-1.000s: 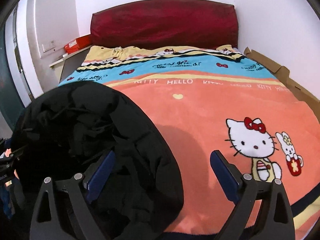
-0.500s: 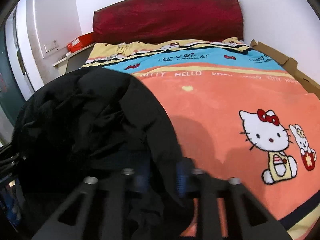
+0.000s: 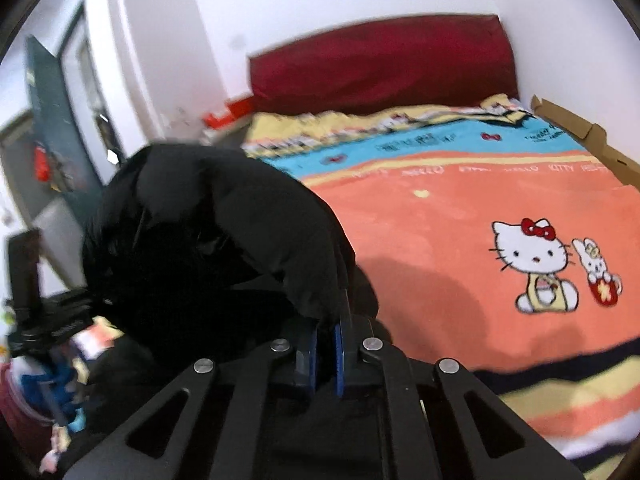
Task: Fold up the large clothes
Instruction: 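Fold the hem up toward the hood with both grippers and release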
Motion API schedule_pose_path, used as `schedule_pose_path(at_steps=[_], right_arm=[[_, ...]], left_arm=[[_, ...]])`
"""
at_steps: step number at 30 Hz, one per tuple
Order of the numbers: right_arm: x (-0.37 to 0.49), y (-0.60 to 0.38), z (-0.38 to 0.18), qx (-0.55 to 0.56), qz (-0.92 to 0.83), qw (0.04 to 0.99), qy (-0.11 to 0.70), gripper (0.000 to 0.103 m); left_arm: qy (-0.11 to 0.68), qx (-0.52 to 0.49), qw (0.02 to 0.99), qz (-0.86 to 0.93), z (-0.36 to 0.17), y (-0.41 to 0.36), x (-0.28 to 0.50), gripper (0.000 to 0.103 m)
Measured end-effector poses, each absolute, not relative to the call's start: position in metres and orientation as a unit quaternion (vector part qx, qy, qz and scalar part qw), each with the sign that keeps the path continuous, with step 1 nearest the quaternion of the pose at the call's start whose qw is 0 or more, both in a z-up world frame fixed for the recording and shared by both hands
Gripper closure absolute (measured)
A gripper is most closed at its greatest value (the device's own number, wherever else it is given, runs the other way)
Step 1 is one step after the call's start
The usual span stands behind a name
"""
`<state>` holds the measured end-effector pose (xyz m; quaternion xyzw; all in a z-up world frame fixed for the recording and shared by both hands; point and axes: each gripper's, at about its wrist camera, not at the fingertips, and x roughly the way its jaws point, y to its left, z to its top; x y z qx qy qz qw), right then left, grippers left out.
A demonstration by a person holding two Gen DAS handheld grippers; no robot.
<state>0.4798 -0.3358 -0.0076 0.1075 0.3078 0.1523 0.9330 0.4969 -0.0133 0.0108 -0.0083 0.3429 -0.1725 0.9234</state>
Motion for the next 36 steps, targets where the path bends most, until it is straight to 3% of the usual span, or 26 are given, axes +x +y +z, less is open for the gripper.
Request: schedule_pose_path(at_steps=[6, 14, 20, 27, 29, 32, 34, 36], right_arm=[[0.369, -0.330, 0.008, 0.117, 0.184, 0.936, 0.277, 0.096], [0.257, -0.306, -0.009, 0.084, 0.192, 0.929, 0.305, 0.096], [0.251, -0.303, -0.069, 0.056, 0.162, 0.909, 0.381, 0.095], [0.273, -0.308, -0.081, 0.054, 0.143, 0.905, 0.396, 0.095], [0.272, -0.306, -0.082, 0.052, 0.141, 0.905, 0.399, 0.095], [0.274, -0.300, -0.082, 0.043, 0.125, 0.905, 0.405, 0.094], [0.273, -0.298, -0.079, 0.035, 0.113, 0.906, 0.407, 0.091], [0.267, -0.299, -0.075, 0.033, 0.103, 0.906, 0.410, 0.086]], left_arm=[[0.334, -0.005, 0.924, -0.186, 0.027, 0.015, 0.395, 0.088], [0.338, 0.009, 0.917, -0.210, 0.009, 0.027, 0.289, 0.089], [0.367, 0.034, 0.909, -0.196, -0.038, 0.016, 0.275, 0.089], [0.382, 0.014, 0.907, -0.178, -0.049, 0.013, 0.300, 0.087], [0.384, 0.015, 0.907, -0.169, -0.049, 0.012, 0.300, 0.085], [0.390, 0.025, 0.909, -0.148, -0.048, 0.008, 0.298, 0.076], [0.397, 0.024, 0.908, -0.135, -0.048, 0.009, 0.295, 0.063], [0.397, 0.028, 0.908, -0.130, -0.047, 0.012, 0.287, 0.061]])
